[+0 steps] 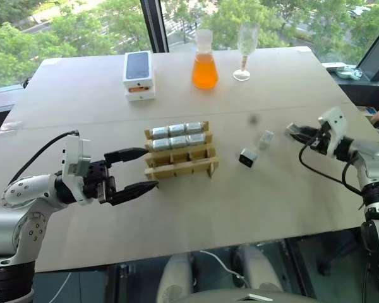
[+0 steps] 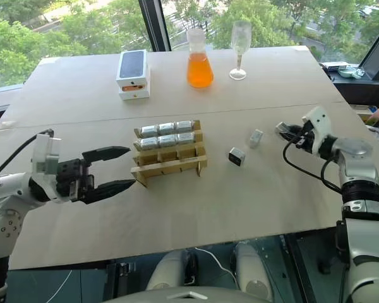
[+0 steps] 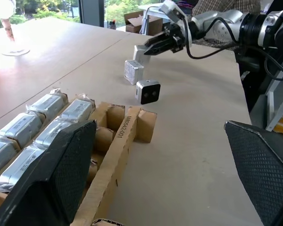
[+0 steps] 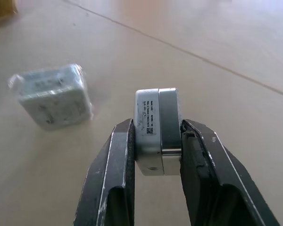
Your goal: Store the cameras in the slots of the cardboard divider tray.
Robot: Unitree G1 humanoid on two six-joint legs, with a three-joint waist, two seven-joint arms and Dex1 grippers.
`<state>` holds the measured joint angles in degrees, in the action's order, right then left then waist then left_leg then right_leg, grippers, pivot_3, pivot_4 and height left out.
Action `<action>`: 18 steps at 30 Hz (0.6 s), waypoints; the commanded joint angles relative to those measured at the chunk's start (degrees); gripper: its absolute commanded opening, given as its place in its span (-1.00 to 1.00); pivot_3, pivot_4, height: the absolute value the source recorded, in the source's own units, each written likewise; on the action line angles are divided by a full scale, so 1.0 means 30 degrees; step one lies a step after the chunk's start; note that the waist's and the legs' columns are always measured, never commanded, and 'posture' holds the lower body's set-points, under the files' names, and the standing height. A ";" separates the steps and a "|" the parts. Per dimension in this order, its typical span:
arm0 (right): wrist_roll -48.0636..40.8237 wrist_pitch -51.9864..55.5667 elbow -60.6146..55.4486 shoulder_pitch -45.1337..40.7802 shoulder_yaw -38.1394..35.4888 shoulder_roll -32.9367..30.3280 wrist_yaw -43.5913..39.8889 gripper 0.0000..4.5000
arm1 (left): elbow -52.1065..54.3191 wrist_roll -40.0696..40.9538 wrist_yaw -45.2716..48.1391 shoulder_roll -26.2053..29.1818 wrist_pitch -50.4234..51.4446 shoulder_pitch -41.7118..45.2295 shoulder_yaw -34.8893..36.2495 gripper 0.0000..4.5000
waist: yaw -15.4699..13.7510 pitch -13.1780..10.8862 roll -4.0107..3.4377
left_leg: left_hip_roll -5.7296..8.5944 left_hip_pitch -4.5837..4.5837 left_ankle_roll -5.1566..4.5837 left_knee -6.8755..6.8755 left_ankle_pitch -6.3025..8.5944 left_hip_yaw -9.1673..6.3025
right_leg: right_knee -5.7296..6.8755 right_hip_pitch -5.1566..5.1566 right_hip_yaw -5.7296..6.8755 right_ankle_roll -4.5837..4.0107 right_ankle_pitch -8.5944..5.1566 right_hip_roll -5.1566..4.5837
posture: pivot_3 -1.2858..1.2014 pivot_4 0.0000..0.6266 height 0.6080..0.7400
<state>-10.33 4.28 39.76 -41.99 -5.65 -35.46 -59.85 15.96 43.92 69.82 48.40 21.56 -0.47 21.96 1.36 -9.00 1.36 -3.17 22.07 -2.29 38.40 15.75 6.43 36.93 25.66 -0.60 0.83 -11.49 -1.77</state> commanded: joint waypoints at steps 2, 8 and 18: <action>-0.1753 0.2876 -0.5276 -0.2394 0.1348 0.1257 -0.1598 -0.65 | -0.0897 -0.0441 0.0408 0.0506 -0.0687 0.0078 0.1003 1.00 | 0.0329 -0.0008 -0.0014 | -0.0006 -0.0011 0.0000 0.0000 0.0000 -0.0025 | 0.0029 0.0005 -0.0006 0.0012 0.0007 0.0004 | 0.03 -0.52 1.00; -0.3345 0.6817 -0.8474 -0.5558 0.4402 0.5594 -0.2513 -0.65 | -0.3312 -0.1678 0.1556 0.1198 -0.2234 -0.0673 0.2288 1.00 | 0.0378 -0.0009 -0.0016 | -0.0048 -0.0027 0.0002 -0.0008 0.0000 -0.0023 | 0.0081 0.0027 0.0022 0.0036 0.0027 0.0054 | 0.03 -0.52 1.00; 0.0104 0.3881 -0.4527 -0.7539 0.9466 1.1037 -0.2484 -0.65 | -0.3875 -0.2292 0.1787 0.1012 -0.3444 -0.3146 0.4442 1.00 | 0.0190 0.0039 0.0078 | -0.0024 0.0233 0.0095 0.0034 -0.0050 -0.0034 | 0.0010 0.0162 0.0190 -0.0048 -0.0016 -0.0110 | 0.03 -0.52 1.00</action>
<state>-10.49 18.10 25.77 -63.43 22.98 -3.08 -67.08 2.06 36.25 75.16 51.64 12.06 -9.35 32.85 1.93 -8.88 1.59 -3.24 22.84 -2.01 38.50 15.60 6.31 36.96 26.18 0.00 0.69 -11.53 -2.12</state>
